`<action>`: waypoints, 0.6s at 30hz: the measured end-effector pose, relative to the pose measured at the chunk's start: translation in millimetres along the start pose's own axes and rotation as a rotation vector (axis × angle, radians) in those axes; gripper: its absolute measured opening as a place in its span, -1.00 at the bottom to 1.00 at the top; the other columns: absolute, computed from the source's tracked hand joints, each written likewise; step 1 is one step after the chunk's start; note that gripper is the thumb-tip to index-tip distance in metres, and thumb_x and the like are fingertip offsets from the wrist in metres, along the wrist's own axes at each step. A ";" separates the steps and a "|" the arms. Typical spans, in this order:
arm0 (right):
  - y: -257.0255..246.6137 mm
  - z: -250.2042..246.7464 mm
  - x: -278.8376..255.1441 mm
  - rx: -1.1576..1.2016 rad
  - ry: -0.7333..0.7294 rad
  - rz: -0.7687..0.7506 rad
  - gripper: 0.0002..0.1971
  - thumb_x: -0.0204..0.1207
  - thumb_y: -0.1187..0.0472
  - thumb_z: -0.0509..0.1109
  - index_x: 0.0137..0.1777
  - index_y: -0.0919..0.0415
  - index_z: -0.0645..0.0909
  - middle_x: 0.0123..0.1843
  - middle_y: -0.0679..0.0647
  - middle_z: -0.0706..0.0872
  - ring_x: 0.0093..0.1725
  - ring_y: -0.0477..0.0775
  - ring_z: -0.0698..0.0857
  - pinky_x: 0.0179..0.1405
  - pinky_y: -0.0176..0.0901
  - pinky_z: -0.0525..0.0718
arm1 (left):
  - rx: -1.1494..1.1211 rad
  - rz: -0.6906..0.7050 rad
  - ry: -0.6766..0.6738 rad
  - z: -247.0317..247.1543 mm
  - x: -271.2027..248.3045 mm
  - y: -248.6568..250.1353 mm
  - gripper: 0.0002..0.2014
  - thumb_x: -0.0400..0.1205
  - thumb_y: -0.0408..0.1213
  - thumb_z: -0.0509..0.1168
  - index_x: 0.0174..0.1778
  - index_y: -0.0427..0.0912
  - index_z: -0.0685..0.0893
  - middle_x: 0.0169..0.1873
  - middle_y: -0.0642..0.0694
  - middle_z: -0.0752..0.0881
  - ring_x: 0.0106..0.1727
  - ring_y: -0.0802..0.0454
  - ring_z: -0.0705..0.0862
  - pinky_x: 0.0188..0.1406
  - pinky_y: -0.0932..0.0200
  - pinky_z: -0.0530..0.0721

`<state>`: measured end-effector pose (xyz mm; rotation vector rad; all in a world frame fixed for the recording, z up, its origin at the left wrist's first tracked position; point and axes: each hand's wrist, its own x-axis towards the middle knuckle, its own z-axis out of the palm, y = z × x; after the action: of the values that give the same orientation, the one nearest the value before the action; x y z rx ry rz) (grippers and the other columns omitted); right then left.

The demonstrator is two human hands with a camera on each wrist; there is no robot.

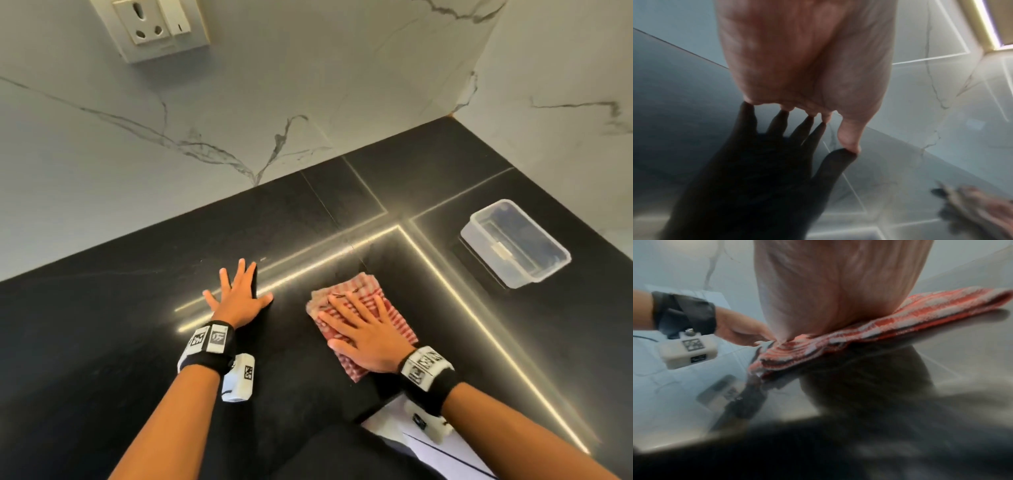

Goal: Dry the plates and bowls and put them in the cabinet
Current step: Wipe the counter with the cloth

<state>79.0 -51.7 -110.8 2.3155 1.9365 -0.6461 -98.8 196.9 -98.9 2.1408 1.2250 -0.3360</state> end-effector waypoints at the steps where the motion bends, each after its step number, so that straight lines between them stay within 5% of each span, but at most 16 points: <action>1: 9.7 1.3 -10.6 0.007 0.012 0.041 -0.38 0.67 -0.39 -0.16 0.63 -0.52 -0.40 0.73 -0.32 -0.41 0.75 0.08 -0.41 0.62 0.33 -0.48 | 0.008 -0.001 0.005 0.8 -5.5 -10.9 -0.18 0.71 0.19 0.26 0.78 0.26 -0.08 0.77 0.19 -0.28 0.77 -0.11 -0.39 0.59 -0.56 -0.38; 5: 42.2 -7.3 -26.9 0.120 -0.011 0.324 -0.38 0.68 -0.41 -0.13 0.47 -0.63 -0.56 0.62 -0.42 -0.55 0.74 0.00 -0.42 0.64 0.42 -0.39 | 0.052 0.046 0.031 8.8 -18.6 -35.1 -0.23 0.72 0.28 0.15 0.78 0.28 -0.09 0.77 0.17 -0.31 0.77 -0.04 -0.39 0.62 -0.43 -0.43; 10: 26.9 -7.6 -3.0 0.235 -0.016 0.495 -0.36 0.68 -0.36 -0.18 0.66 -0.45 -0.41 0.75 -0.21 -0.44 0.76 0.13 -0.39 0.62 0.52 -0.39 | 0.071 0.040 0.013 11.6 -16.4 -34.7 -0.25 0.73 0.30 0.10 0.76 0.33 -0.15 0.75 0.21 -0.36 0.76 -0.02 -0.43 0.63 -0.39 -0.47; 13: -13.3 -6.6 6.0 0.180 0.000 0.426 -0.36 0.73 -0.30 -0.18 0.72 -0.30 -0.36 0.77 -0.12 -0.44 0.74 0.21 -0.43 0.61 0.58 -0.37 | 0.078 0.034 0.000 11.7 -15.3 -34.5 -0.24 0.73 0.29 0.10 0.76 0.33 -0.17 0.74 0.22 -0.38 0.75 -0.02 -0.45 0.63 -0.40 -0.47; 18: -100.4 26.5 -2.7 0.044 0.015 0.030 -0.34 0.74 -0.29 -0.12 0.72 -0.32 -0.36 0.79 -0.10 -0.40 0.75 0.26 -0.40 0.61 0.60 -0.32 | 0.067 0.061 0.038 13.0 -17.7 -35.8 -0.25 0.72 0.29 0.13 0.77 0.32 -0.11 0.76 0.20 -0.33 0.77 -0.03 -0.40 0.62 -0.41 -0.45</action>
<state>-24.3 -40.9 -111.8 2.3768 1.9092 -0.6773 -137.2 189.5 -114.2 2.2460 1.1822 -0.3157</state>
